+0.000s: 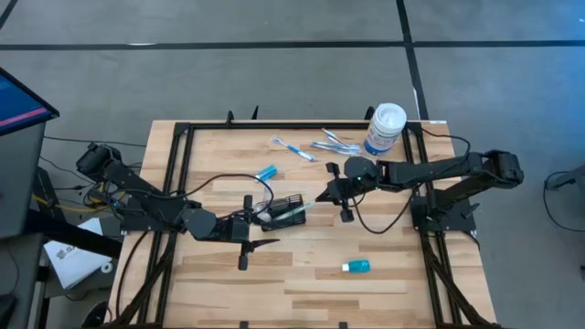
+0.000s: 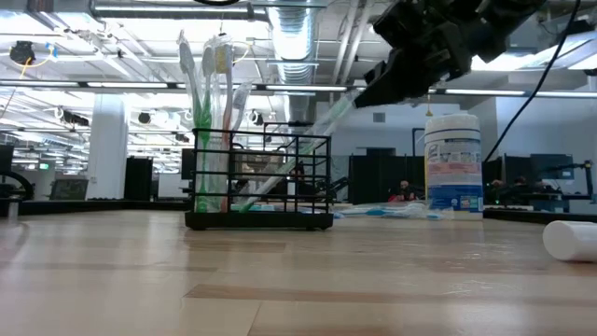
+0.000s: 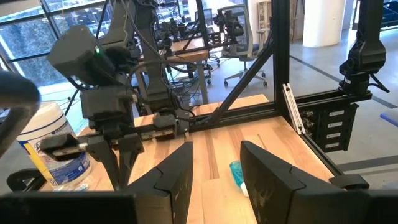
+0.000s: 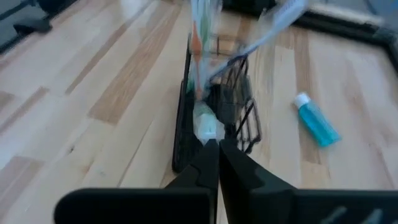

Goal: Pick & Place toothbrushing station
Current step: Put the green toothbrush into the wire organizer

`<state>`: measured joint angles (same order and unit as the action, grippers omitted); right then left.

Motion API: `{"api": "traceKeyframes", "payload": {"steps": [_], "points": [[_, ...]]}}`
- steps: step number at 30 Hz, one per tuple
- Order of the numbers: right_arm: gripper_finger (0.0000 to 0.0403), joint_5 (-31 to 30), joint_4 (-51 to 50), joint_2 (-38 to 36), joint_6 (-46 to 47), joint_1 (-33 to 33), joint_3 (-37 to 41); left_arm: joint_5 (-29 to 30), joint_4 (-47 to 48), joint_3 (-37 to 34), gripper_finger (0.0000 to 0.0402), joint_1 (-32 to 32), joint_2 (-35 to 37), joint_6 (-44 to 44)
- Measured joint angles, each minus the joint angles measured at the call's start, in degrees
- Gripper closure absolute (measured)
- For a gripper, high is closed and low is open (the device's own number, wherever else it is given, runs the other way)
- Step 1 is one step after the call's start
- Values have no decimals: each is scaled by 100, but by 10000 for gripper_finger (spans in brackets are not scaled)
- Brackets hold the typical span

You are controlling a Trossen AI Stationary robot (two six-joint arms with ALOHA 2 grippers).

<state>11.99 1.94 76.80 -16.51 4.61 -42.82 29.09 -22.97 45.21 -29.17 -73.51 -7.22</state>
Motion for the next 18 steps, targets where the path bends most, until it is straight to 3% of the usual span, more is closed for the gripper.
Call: {"api": "traceKeyframes", "payload": {"steps": [18], "points": [[403,-4,-803,-486,-153,80,-777,-1,1,0,275,0,-1,0]]}}
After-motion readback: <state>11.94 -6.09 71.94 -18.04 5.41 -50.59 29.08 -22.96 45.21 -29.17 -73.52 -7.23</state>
